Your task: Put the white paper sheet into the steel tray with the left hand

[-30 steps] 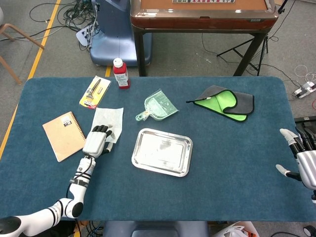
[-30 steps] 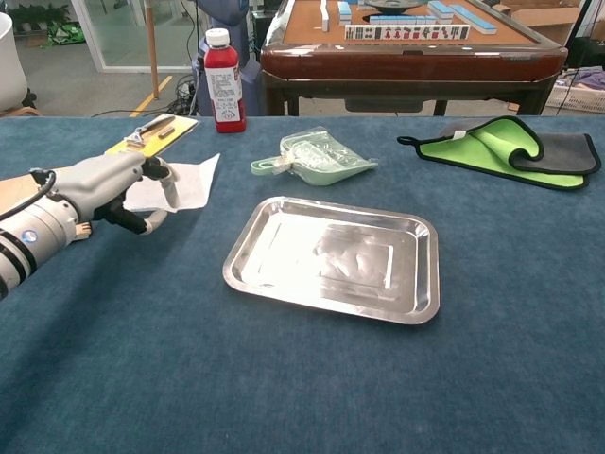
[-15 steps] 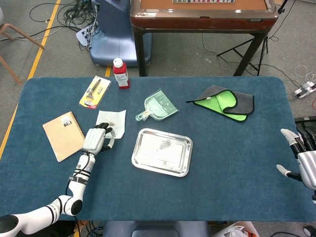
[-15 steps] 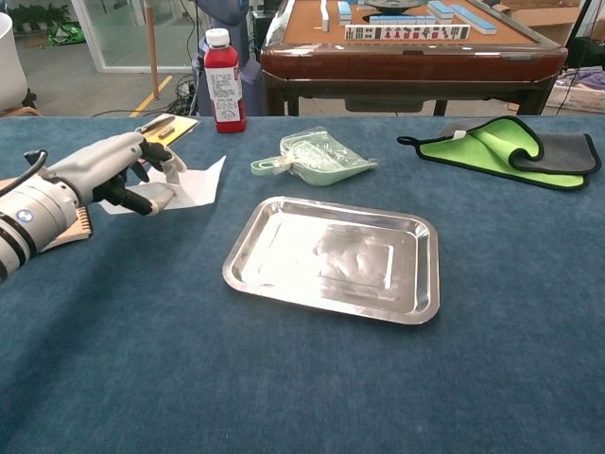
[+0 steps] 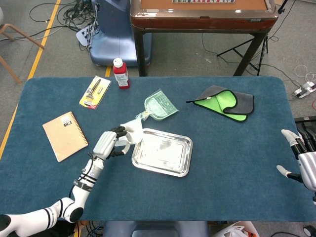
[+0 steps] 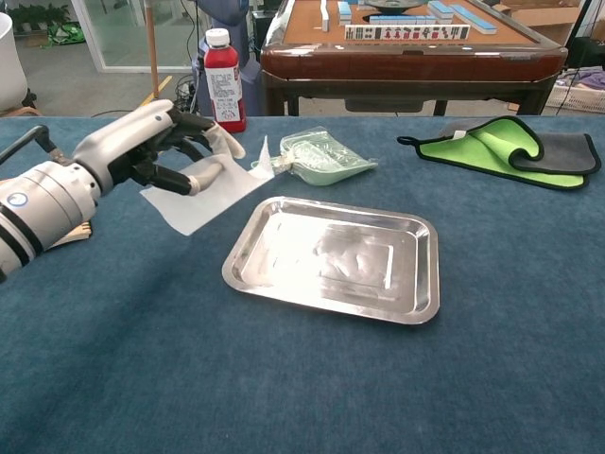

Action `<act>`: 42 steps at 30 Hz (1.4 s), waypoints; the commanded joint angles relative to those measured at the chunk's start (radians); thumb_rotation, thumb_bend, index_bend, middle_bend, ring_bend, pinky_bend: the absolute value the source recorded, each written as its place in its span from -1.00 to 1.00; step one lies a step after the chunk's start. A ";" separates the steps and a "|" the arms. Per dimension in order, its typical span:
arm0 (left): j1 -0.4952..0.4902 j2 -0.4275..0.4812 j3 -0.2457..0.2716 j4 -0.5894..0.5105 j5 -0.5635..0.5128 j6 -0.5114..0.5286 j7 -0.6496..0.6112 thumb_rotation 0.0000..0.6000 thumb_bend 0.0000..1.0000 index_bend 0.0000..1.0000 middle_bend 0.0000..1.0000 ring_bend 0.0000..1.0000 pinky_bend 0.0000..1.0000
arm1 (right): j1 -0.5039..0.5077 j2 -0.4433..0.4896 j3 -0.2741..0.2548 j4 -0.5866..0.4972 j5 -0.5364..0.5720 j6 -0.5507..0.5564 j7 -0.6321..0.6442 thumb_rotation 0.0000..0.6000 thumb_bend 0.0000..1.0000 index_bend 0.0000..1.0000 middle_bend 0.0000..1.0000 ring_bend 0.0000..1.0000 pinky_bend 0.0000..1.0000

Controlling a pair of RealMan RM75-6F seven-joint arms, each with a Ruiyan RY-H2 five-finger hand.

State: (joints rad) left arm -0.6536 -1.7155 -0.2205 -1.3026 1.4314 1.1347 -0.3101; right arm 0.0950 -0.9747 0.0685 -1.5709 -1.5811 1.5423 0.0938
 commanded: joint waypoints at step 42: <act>-0.092 -0.161 0.099 0.349 0.072 -0.063 -0.117 1.00 -0.14 0.00 -0.34 -0.50 -0.51 | -0.026 0.017 0.000 -0.038 -0.004 0.031 -0.030 1.00 -0.87 -0.84 -0.66 -1.00 -0.90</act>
State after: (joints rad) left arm -0.7444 -1.8742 -0.1210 -0.9557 1.5051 1.0739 -0.4291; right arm 0.0685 -0.9574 0.0690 -1.6085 -1.5848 1.5736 0.0635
